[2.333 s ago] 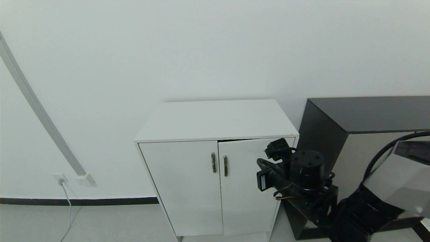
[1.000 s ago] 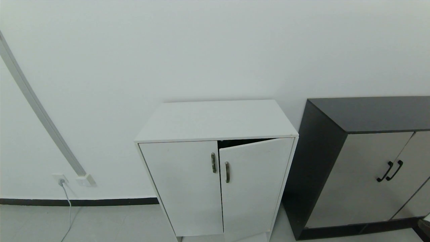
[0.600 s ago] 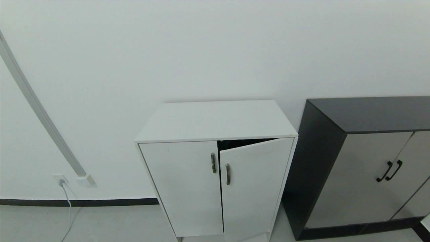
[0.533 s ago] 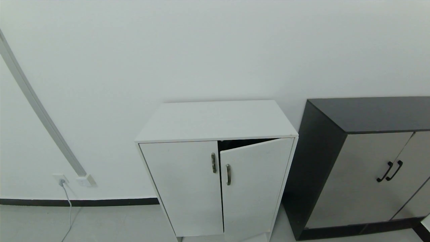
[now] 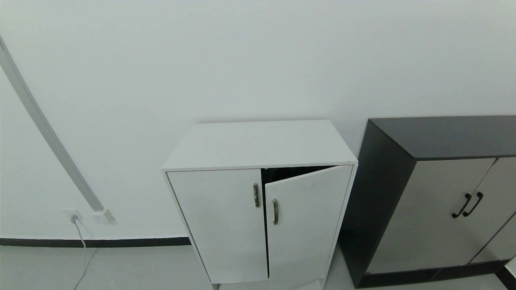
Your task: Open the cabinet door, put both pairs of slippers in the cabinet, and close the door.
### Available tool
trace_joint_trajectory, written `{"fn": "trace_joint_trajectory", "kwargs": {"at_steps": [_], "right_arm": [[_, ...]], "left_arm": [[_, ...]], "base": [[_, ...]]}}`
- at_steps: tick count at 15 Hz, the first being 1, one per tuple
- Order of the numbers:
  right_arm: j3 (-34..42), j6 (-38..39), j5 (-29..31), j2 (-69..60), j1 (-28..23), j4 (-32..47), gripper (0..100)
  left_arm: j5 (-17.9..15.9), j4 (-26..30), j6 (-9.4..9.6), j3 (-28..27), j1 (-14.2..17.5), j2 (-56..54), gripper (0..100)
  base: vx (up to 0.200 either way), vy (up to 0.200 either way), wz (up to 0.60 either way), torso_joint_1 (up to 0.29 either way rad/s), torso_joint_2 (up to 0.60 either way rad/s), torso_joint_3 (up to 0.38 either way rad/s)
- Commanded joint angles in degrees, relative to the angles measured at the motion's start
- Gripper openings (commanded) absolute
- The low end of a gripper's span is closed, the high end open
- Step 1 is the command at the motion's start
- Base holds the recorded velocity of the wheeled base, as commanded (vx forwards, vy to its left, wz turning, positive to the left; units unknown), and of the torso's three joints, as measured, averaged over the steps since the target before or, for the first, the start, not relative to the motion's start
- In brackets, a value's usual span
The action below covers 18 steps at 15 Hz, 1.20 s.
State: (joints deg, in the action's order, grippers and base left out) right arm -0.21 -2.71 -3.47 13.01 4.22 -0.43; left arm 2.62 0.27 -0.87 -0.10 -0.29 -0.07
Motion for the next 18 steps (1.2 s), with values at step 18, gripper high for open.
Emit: {"fn": "trace_joint_trajectory", "kwargs": {"at_steps": [18], "right_arm": [[0.2,6.7,5.1,-13.0,-4.6,-0.1,0]], "left_arm": [[0.1,0.0,-0.1,0.0,0.0,0.1,0]], "base": [[0.0,0.0,0.0,0.0,0.0,0.0]]}}
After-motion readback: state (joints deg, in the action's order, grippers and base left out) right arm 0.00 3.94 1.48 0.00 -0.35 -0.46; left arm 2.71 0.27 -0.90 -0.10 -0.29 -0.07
